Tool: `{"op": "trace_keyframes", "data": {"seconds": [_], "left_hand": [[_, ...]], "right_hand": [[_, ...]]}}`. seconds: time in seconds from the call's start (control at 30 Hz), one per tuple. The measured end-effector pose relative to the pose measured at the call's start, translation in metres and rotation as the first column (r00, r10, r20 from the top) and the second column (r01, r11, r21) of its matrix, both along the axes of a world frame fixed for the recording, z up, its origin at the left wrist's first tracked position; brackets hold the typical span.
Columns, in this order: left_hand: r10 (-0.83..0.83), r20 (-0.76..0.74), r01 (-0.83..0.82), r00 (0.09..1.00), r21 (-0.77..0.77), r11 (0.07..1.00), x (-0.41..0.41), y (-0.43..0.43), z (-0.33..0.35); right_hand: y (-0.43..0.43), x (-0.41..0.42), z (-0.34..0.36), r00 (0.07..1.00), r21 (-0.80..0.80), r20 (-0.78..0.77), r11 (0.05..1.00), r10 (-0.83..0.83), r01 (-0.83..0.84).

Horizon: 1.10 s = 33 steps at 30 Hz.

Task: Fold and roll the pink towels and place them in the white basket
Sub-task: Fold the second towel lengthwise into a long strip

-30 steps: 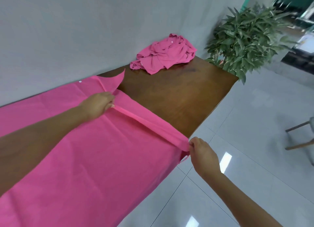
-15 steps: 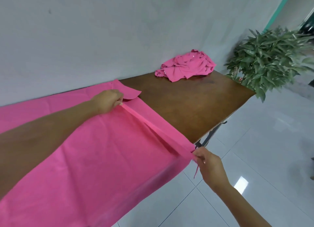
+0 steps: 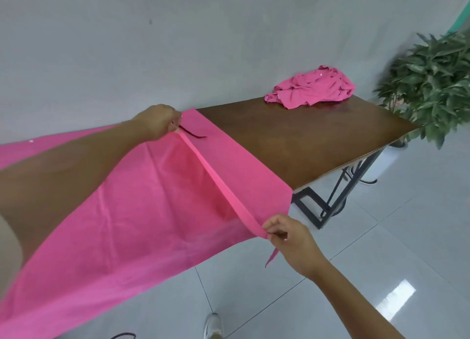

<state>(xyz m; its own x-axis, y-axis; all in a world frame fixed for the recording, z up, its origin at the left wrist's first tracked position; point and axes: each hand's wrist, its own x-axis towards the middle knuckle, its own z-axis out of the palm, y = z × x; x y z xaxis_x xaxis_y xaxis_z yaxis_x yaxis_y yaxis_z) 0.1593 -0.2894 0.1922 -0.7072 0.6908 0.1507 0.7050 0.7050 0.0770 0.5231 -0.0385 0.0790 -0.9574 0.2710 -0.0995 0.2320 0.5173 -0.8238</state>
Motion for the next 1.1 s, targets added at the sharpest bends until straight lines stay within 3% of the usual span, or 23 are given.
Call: {"op": "trace_keyframes", "data": {"seconds": [0.1, 0.6, 1.1], "left_hand": [[0.007, -0.001, -0.007, 1.000, 0.020, 1.000, 0.010, -0.016, 0.008], [0.147, -0.015, -0.148, 0.989, -0.037, 0.988, 0.042, -0.179, 0.024], [0.092, -0.028, -0.094, 0.995, -0.092, 0.991, 0.018, -0.359, 0.039]], "right_hand": [[-0.020, 0.008, -0.002, 0.999, -0.076, -0.038, 0.997, -0.027, 0.024], [-0.167, 0.018, 0.000, 0.987, -0.187, -0.032, 0.969, 0.158, -0.162], [-0.378, 0.007, 0.008, 0.987, -0.260, -0.029, 0.952, 0.159, -0.161]]}}
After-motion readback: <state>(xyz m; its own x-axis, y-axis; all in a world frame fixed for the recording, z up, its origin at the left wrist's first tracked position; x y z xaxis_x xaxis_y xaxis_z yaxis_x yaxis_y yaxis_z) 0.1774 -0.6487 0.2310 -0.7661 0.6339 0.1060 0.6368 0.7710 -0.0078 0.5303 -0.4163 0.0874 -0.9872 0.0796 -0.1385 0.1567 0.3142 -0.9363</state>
